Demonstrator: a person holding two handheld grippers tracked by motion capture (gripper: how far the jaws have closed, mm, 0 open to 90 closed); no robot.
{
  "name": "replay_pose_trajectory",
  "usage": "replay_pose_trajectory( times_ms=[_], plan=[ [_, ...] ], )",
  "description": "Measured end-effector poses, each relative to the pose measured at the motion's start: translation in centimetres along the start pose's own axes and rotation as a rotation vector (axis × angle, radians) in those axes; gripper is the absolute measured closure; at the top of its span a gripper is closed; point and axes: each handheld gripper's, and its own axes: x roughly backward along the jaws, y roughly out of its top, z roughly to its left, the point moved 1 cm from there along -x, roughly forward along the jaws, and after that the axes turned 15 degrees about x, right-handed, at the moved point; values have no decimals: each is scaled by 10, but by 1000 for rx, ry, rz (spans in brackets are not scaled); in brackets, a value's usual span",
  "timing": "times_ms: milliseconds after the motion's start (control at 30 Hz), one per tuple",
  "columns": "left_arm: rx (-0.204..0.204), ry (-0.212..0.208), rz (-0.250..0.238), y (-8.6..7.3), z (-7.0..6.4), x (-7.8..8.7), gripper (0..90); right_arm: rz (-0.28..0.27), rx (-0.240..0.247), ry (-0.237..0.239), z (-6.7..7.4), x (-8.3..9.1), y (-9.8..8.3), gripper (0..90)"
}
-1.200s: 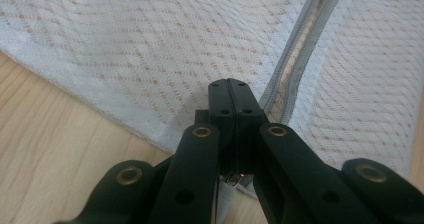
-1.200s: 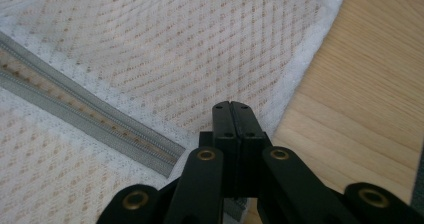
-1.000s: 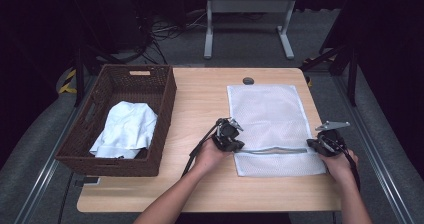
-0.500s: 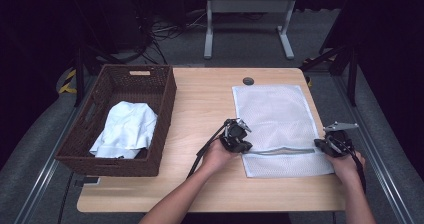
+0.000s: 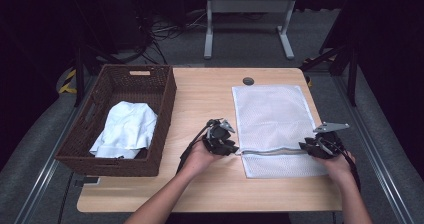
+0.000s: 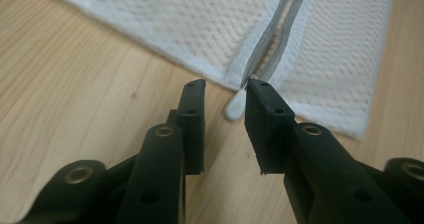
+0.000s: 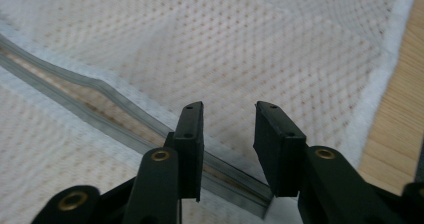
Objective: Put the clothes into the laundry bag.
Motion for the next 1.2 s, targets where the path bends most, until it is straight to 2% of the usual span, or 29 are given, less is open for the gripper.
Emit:
replay_pose_trajectory(
  times_ms=[133, 233, 300, 600, 633, 867, 967, 1000, 1067, 1100, 1200],
  plan=[
    [23, 10, -2, -10, 6, 16, 629, -23, 17, 48, 12, 0, 9, 540],
    [42, 9, 3, -19, 8, 26, 575, -27, 47, 80, 22, -2, 16, 497],
    [38, 28, 10, -24, 8, 33, 535, -38, 61, 104, 29, -2, 21, 468],
    [37, 29, -15, -20, 7, 55, 378, -63, 131, 181, 61, -12, 40, 296],
    [37, 29, -15, -20, 7, 55, 366, -62, 136, 185, 64, -13, 42, 285],
    [49, 43, -39, -14, 6, 83, 342, -59, 157, 194, 76, -15, 47, 251],
    [60, 50, -55, -12, 11, 97, 327, -61, 173, 195, 79, -18, 49, 235],
    [60, 50, -55, -12, 11, 97, 324, -61, 173, 195, 79, -18, 49, 235],
    [73, 61, -88, -12, 17, 113, 321, -55, 186, 200, 82, -20, 49, 230],
    [73, 61, -88, -12, 17, 113, 318, -55, 186, 200, 82, -20, 49, 230],
    [92, 77, -110, -12, 24, 129, 314, -52, 197, 200, 84, -22, 50, 220]
  ],
)
